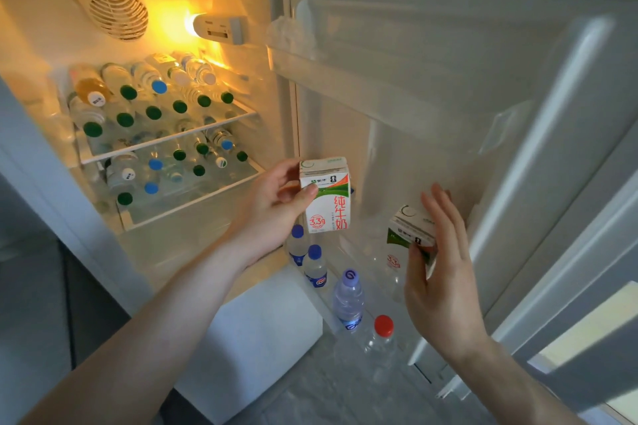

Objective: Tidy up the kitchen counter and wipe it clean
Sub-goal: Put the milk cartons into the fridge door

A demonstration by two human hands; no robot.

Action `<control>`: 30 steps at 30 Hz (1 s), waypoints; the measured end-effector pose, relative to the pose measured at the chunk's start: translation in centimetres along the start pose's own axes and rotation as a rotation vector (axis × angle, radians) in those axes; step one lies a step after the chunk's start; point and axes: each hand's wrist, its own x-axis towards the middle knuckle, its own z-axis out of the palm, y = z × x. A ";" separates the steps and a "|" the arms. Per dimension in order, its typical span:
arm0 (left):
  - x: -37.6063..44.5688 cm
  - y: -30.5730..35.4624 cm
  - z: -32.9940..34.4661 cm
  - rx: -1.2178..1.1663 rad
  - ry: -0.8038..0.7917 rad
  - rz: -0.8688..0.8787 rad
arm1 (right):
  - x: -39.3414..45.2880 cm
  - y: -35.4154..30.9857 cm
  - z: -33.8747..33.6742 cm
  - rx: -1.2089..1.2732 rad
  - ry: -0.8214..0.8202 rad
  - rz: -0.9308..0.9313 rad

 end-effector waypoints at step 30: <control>3.3 -2.1 5.2 0.224 -0.346 0.110 | -0.5 2.0 1.9 -0.220 0.063 -0.084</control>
